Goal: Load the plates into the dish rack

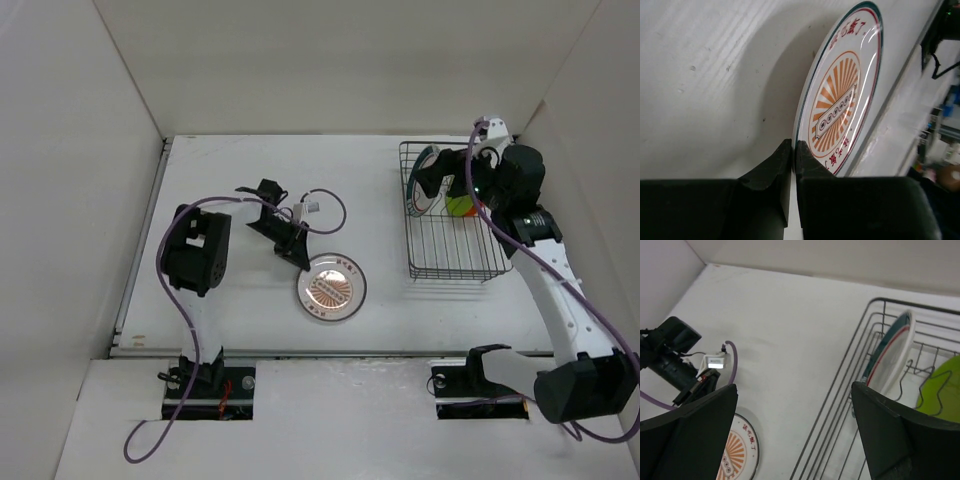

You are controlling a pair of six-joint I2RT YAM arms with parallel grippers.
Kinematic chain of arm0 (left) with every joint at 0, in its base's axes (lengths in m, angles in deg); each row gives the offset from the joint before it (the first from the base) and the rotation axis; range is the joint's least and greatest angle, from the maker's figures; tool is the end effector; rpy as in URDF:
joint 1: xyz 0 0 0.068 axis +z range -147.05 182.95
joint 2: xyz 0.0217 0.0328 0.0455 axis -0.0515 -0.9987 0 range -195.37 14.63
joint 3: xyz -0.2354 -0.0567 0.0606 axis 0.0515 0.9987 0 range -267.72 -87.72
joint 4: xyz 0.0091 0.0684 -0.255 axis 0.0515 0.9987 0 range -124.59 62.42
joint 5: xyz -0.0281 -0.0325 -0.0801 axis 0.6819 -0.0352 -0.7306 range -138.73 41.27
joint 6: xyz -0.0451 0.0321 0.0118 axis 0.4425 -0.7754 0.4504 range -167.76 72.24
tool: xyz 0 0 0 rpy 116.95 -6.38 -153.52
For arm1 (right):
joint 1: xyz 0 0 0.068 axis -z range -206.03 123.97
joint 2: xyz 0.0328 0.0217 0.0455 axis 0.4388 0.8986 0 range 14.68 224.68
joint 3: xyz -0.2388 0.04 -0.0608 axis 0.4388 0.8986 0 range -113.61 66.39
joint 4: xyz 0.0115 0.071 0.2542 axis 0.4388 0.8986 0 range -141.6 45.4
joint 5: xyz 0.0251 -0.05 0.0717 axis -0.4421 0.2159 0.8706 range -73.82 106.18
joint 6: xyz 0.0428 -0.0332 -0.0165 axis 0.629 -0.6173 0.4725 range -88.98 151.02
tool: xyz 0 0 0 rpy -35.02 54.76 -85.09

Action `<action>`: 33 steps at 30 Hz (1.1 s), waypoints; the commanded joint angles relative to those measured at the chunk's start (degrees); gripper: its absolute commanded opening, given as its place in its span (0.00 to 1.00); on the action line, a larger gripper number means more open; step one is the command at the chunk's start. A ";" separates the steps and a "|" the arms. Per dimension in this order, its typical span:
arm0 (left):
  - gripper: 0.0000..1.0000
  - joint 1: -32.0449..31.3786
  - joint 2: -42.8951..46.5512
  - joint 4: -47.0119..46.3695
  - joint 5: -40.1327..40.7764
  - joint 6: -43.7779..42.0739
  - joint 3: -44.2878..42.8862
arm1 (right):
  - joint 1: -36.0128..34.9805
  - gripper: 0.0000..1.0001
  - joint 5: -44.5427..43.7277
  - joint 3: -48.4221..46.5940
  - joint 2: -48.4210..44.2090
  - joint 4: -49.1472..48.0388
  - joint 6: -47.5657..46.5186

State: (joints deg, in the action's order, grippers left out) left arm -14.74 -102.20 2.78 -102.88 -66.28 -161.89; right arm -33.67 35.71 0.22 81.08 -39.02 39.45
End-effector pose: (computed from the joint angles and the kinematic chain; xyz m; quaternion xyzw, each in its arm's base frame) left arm 0.3409 -0.1424 0.1080 0.3133 0.8308 -0.4529 0.0806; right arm 0.2764 0.0504 0.3678 -0.1005 0.7709 0.2172 0.5902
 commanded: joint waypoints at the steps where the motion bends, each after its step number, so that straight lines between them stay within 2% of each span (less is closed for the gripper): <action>1: 0.00 0.12 14.48 -1.59 7.65 -1.34 -5.97 | 1.57 1.00 11.82 2.09 -3.19 -6.77 1.50; 3: 0.00 0.12 18.82 -2.30 9.58 -0.29 -8.17 | 1.57 1.00 20.66 4.02 -3.20 -10.27 2.29; 4: 0.00 0.12 20.58 -2.30 9.59 0.24 -10.71 | 1.57 1.00 23.33 6.47 -3.72 -14.99 2.91; 7: 0.00 0.12 26.12 -2.30 10.12 1.38 -15.72 | -0.09 1.00 30.99 8.86 -3.72 -21.34 3.44; 14: 0.00 -2.34 27.98 4.99 8.19 0.15 -26.53 | -5.97 0.99 30.57 8.35 -0.13 -21.98 -0.69; 20: 0.00 -3.57 27.45 8.07 3.19 -0.37 -29.63 | -8.97 0.96 30.57 6.67 4.53 -23.13 -1.92; 23: 0.00 -4.10 27.45 8.08 1.43 0.15 -30.24 | -11.69 0.92 29.87 5.45 6.82 -23.65 -1.92; 24: 0.00 -4.10 27.45 8.08 1.42 0.15 -31.03 | -12.31 0.88 29.87 5.44 7.34 -24.52 -1.92; 27: 0.00 -4.10 27.45 8.08 0.80 0.68 -31.56 | -13.89 0.57 31.61 4.04 9.81 -25.15 -0.87; 28: 0.00 -4.10 27.45 8.08 0.28 0.68 -32.08 | -13.89 0.29 31.62 4.03 10.33 -25.67 -0.17; 30: 0.00 -4.10 27.45 8.08 0.27 0.68 -32.09 | -14.42 0.07 31.62 3.33 10.34 -26.37 1.06; 31: 0.00 -4.10 27.45 8.08 1.58 1.20 -32.09 | -14.42 0.00 31.62 3.33 10.34 -26.38 1.07; 32: 0.00 -4.10 27.45 7.20 3.07 2.08 -32.09 | -14.42 0.00 31.62 3.33 10.34 -26.38 1.07; 33: 0.14 -4.10 26.93 6.41 4.74 3.65 -31.39 | -14.42 0.00 30.84 3.33 8.25 -26.38 1.59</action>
State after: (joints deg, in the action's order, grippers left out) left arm -18.30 -76.39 11.30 -97.24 -66.72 -191.07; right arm -47.18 66.38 6.41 91.68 -60.12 41.63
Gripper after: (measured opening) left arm 0.118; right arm 0.153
